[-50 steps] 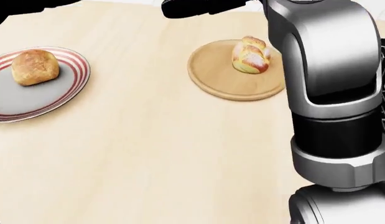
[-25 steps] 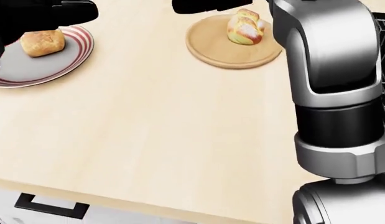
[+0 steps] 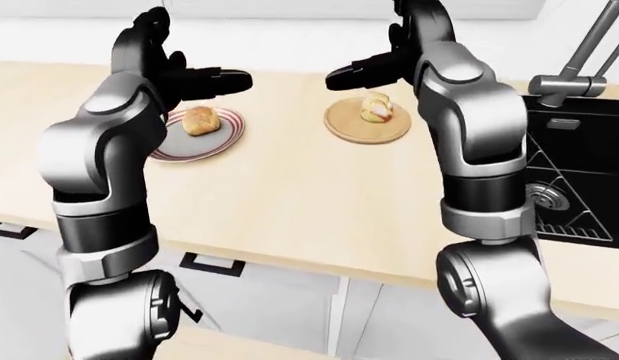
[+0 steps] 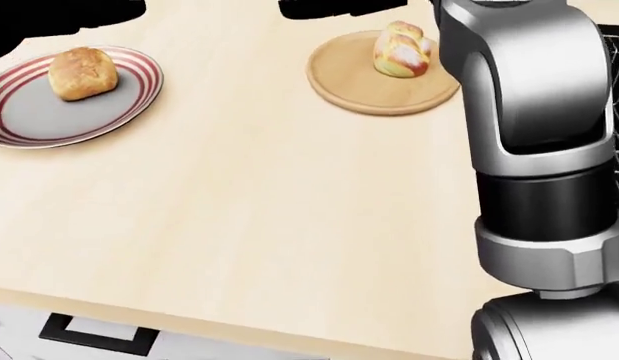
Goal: Place all breads on the cutting board.
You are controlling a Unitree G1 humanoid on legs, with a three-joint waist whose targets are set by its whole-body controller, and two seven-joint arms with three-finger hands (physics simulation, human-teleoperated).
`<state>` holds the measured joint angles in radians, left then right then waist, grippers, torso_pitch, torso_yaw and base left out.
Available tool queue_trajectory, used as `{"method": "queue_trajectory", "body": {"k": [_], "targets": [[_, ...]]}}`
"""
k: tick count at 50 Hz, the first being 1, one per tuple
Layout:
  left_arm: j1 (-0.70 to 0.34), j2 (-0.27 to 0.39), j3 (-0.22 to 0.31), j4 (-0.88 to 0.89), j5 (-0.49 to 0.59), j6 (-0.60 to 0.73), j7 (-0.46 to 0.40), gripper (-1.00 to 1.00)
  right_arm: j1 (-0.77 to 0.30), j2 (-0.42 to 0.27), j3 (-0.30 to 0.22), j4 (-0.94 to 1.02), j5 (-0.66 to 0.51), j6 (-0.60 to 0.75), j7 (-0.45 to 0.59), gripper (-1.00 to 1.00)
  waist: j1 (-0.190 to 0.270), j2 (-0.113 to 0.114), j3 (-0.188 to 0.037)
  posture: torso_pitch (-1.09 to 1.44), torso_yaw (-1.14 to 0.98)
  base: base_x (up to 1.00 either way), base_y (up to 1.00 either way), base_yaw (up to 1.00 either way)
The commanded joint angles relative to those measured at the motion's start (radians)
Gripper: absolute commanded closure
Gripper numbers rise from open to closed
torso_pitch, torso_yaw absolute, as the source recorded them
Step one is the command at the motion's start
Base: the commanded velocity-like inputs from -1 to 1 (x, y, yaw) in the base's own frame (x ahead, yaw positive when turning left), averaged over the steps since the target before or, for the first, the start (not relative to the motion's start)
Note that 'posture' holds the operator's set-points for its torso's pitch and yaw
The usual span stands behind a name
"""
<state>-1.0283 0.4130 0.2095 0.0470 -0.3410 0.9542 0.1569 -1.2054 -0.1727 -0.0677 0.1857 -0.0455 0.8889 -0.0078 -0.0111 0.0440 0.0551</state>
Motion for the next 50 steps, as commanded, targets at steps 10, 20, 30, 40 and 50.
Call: {"method": "queue_trajectory", "body": {"k": [10, 20, 30, 40, 50], "targets": [[-0.043, 0.008, 0.005, -0.008, 0.004, -0.028, 0.002, -1.0, -0.048, -0.014, -0.004, -0.025, 0.011, -0.026, -0.002, -1.0, 0.012, -0.043, -0.04, 0.0, 0.0, 0.11, 0.0, 0.0], [-0.043, 0.006, 0.005, -0.011, 0.002, -0.027, 0.004, -1.0, -0.049, -0.013, -0.005, -0.031, 0.013, -0.017, -0.005, -1.0, 0.008, -0.012, -0.038, 0.0, 0.0, 0.08, 0.0, 0.0], [-0.032, 0.005, 0.005, -0.019, 0.0, -0.028, 0.002, -1.0, -0.044, -0.005, -0.002, -0.048, 0.019, 0.001, -0.013, -1.0, 0.01, -0.026, -0.04, 0.0, 0.0, 0.11, 0.01, 0.0], [-0.032, 0.004, 0.005, -0.026, -0.001, -0.022, 0.004, -1.0, -0.035, -0.005, -0.002, -0.05, 0.02, -0.002, -0.019, -1.0, 0.007, -0.022, -0.055, 0.0, 0.0, 0.1, 0.01, 0.0], [-0.034, 0.003, 0.003, -0.018, 0.004, -0.03, -0.002, -1.0, -0.036, -0.003, -0.003, -0.05, 0.027, -0.001, -0.026, -1.0, 0.017, -0.04, -0.053, 0.0, 0.0, 0.15, 0.0, 0.0]]}}
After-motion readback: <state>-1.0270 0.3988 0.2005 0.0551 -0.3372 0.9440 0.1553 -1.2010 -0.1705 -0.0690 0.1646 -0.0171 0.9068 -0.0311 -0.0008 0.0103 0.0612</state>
